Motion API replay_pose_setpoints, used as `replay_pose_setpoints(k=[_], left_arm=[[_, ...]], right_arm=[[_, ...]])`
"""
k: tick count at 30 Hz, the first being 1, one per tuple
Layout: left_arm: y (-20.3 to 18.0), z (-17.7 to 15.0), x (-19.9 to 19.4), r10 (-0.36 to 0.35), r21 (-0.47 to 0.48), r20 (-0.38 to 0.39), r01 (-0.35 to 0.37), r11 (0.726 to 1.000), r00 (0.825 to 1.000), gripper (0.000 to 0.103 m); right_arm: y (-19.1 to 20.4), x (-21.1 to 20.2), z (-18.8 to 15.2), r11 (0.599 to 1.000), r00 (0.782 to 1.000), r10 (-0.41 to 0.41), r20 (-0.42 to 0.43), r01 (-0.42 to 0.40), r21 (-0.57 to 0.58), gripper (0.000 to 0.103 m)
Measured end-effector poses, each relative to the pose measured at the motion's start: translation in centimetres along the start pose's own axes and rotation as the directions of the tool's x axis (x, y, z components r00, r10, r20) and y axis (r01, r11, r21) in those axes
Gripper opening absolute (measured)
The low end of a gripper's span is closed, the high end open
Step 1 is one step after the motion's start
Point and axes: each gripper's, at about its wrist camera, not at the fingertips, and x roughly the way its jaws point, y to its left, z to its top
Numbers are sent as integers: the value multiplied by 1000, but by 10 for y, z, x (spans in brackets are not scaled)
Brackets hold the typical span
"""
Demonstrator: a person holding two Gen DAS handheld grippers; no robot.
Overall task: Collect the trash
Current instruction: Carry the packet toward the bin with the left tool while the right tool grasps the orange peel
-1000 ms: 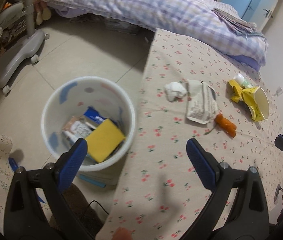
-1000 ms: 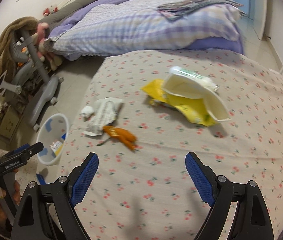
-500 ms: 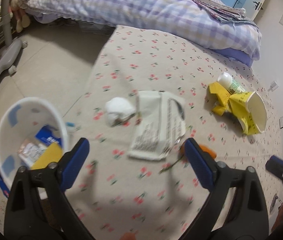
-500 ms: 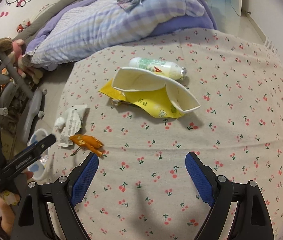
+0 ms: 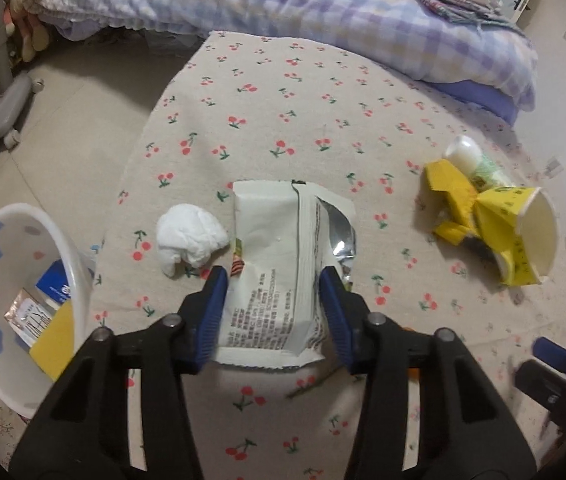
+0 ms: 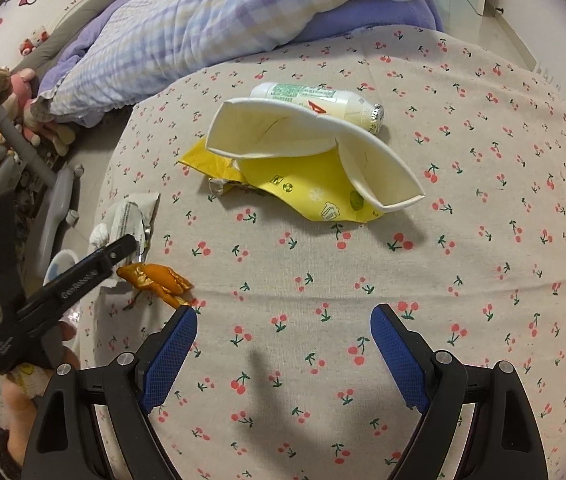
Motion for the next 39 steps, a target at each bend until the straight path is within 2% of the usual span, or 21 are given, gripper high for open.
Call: replay_pose_setpoints(k=[8, 14, 22, 28, 32, 37, 39], left_arm=[[7, -6, -34, -49, 20, 40, 48, 999, 998, 45], [24, -14, -60, -36, 35, 71, 34, 999, 997, 45], [75, -25, -81, 12, -19, 83, -11, 1000, 996, 45], [110, -34, -90, 27, -100, 68, -20, 995, 997, 45], [124, -38, -97, 25, -135, 73, -15, 991, 997, 45], [136, -45, -100, 19, -156, 59, -10, 988, 998, 45], [139, -48, -101, 22, -155, 56, -13, 988, 998, 45]], right_arm=[[16, 2, -2, 1000, 1000, 3, 4, -3, -26, 90], [38, 7, -2, 998, 1000, 9, 6, -9, -66, 90], [74, 26, -2, 992, 1000, 23, -6, -24, -123, 90], [105, 44, -3, 982, 1000, 1, -6, -3, -188, 89], [124, 57, -7, 970, 1000, -25, -3, 24, -242, 83], [142, 68, -14, 945, 995, -95, 14, 95, -314, 69], [145, 72, -16, 933, 992, -127, 22, 127, -338, 56]])
